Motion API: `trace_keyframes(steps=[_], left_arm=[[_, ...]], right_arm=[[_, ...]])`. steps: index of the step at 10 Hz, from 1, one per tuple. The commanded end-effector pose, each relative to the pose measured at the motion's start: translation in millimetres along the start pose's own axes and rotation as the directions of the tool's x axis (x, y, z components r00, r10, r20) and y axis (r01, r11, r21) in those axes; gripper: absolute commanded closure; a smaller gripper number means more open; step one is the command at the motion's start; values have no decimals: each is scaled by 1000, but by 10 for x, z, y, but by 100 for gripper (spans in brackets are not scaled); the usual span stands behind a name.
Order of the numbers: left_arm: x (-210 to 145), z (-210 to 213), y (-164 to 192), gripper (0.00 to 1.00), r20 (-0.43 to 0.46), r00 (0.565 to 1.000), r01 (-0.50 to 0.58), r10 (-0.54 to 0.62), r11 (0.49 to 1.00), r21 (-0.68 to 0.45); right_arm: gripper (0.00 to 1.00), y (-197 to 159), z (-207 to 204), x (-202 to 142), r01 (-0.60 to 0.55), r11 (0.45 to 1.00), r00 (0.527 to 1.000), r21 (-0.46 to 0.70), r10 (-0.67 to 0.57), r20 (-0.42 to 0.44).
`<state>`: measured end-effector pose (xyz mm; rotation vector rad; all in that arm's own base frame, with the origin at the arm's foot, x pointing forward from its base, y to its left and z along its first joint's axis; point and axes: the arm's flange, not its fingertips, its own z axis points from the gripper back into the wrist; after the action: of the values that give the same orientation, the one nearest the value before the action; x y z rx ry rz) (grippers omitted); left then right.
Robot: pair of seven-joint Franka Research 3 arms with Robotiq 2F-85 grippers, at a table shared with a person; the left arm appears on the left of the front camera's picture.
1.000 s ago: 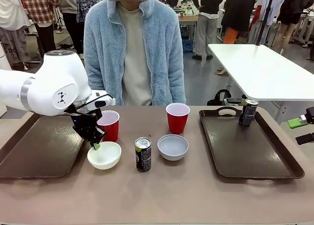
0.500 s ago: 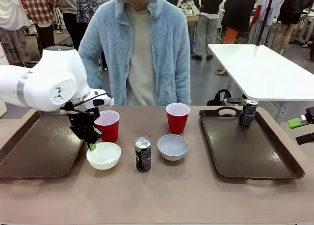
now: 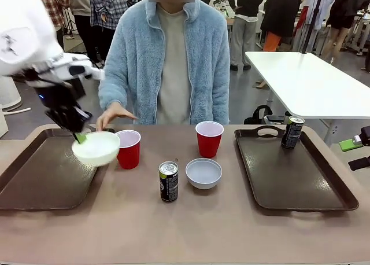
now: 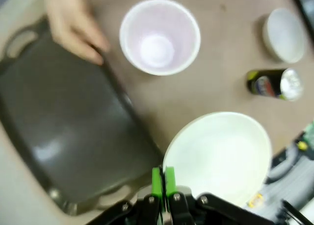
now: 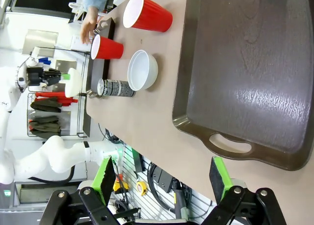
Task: Prepare tableware on both trays.
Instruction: Pick up a Picnic Bowl from the table and place it on a Handle tray.
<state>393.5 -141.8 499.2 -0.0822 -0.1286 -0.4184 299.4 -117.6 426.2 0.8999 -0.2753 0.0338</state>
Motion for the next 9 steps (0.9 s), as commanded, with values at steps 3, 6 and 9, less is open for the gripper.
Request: trace_keyframes(steps=[3, 6, 9], left_arm=[[-54, 136, 916, 100, 37, 996, -76, 76, 997, 8], [-145, 195, 1462, 100, 52, 986, -162, 159, 985, 51], [-258, 139, 1629, 100, 62, 982, -180, 176, 981, 76]], right_arm=[[0, 2, -15, 18, -6, 1000, 1000, 25, 6, 11], [0, 2, -15, 18, -6, 1000, 1000, 25, 6, 11], [0, 2, -15, 18, -6, 1000, 1000, 25, 6, 11]])
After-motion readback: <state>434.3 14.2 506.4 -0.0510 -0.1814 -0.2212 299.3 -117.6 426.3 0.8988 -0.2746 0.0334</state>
